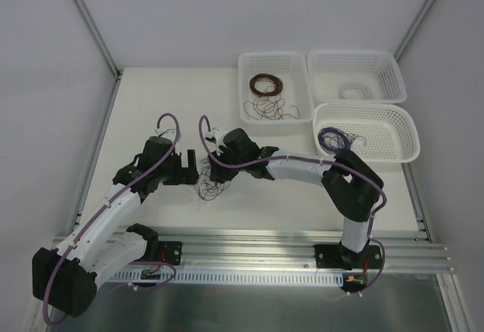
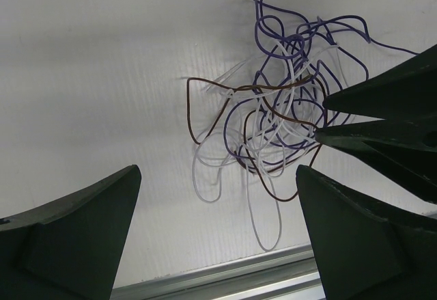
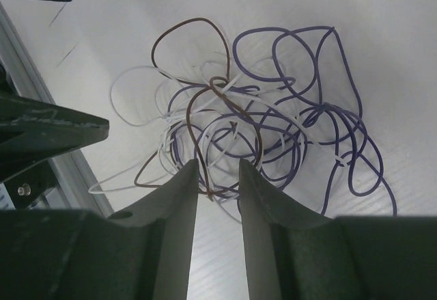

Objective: Untangle the cables

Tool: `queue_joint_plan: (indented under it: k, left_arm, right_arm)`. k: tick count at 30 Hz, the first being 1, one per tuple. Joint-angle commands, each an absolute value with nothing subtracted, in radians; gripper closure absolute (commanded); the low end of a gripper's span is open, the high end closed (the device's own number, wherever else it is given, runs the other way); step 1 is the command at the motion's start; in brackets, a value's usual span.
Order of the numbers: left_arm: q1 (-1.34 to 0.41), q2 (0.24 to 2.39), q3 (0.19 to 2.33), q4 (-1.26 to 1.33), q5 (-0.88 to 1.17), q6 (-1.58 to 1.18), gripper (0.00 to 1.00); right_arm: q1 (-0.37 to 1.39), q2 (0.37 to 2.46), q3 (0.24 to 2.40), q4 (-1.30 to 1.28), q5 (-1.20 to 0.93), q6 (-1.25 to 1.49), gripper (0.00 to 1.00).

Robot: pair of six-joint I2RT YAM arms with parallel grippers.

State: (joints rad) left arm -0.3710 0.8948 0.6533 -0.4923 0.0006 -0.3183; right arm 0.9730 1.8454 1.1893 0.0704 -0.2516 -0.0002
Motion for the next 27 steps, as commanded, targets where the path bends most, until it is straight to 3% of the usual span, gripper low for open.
queue_joint_plan:
  k: [1, 4, 11, 27]
  left_arm:
    - [-0.359, 0.900, 0.680, -0.489, 0.026, -0.316, 0.01]
    - [-0.356, 0.902, 0.681, -0.489, 0.029, -0.316, 0.01]
    - [-0.354, 0.907, 0.678, -0.489, 0.038, -0.316, 0.01]
    - [-0.354, 0.884, 0.683, -0.479, 0.139, -0.316, 0.01]
  right_arm:
    - [0.977, 1.864, 1.239, 0.143, -0.281, 0.011, 0.67]
    - [0.979, 1.881, 1.243, 0.143, -0.288, 0.011, 0.69]
    - [0.982, 1.835, 1.230, 0.130, -0.302, 0.005, 0.99]
    - [0.982, 1.462, 1.244, -0.104, -0.189, -0.064, 0.99]
